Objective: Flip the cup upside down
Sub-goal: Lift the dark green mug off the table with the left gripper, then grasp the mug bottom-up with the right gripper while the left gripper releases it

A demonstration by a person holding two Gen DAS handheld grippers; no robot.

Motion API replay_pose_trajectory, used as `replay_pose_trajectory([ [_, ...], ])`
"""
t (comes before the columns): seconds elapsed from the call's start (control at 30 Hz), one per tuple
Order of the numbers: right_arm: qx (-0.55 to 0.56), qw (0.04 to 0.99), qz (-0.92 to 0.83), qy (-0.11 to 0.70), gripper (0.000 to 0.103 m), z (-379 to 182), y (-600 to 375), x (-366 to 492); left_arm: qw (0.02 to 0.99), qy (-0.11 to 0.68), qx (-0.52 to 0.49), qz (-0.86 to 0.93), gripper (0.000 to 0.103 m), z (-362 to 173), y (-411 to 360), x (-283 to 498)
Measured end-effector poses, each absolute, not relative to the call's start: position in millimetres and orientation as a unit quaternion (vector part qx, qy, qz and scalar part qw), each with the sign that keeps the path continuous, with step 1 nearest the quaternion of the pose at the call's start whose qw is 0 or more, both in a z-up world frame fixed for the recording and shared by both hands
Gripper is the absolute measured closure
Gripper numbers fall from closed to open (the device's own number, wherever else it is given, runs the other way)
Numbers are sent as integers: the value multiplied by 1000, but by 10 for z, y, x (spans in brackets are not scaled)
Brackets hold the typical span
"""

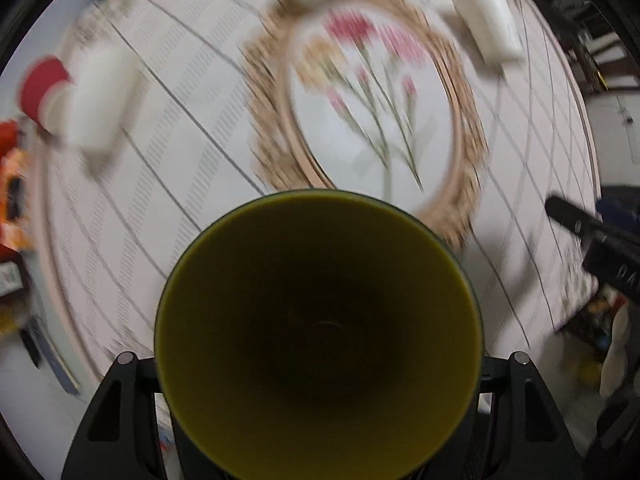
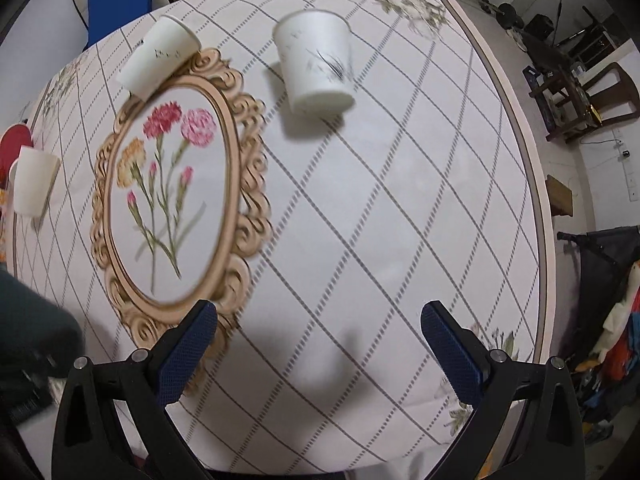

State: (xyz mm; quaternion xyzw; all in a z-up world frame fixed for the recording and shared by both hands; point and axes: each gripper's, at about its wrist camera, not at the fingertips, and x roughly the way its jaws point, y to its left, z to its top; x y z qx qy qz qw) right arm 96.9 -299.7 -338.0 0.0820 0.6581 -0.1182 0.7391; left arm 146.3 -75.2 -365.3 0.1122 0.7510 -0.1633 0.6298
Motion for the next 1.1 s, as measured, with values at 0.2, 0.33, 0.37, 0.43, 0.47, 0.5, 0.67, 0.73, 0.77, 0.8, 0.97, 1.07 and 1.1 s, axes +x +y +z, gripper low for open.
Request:
replay_pose_trajectory([
  [0.2,79,735,-113,664,0,-3462,-3088,744,583,789,114,-159,36,-4033,-994,1391],
  [0.33,81,732,-116,666,0,-3474,-3151,708,584,789,122,-147,36,-4132,-1133,1518],
  [0.37,82,732,-118,666,0,-3472,-3170,707,585,789,123,-144,36,-4150,-1167,1559],
  [0.43,82,731,-121,667,0,-3463,-3200,719,586,788,124,-143,36,-4170,-1220,1617],
  [0.47,81,730,-123,667,0,-3461,-3215,729,590,785,126,-139,36,-4175,-1244,1655],
  [0.5,82,730,-125,667,0,-3463,-3230,745,592,783,128,-138,37,-4181,-1265,1685],
  [0.67,80,726,-134,670,0,-3504,-3265,845,598,782,119,-133,37,-4227,-1320,1806],
  [0.73,81,723,-137,672,0,-3525,-3265,887,599,782,114,-133,37,-4229,-1365,1835],
  [0.77,81,722,-137,673,0,-3535,-3263,905,599,782,110,-132,37,-4212,-1399,1871],
  [0.8,80,721,-138,674,0,-3545,-3258,924,598,783,106,-132,37,-4221,-1436,1871],
  [0.97,72,718,-138,678,0,-3568,-3201,981,595,788,89,-129,37,-4254,-1402,1984],
  [1.07,68,717,-135,680,0,-3575,-3168,1008,597,790,67,-125,37,-4283,-1242,1922],
  [1.1,67,717,-134,680,0,-3575,-3156,1015,597,790,62,-126,37,-4277,-1225,1907],
])
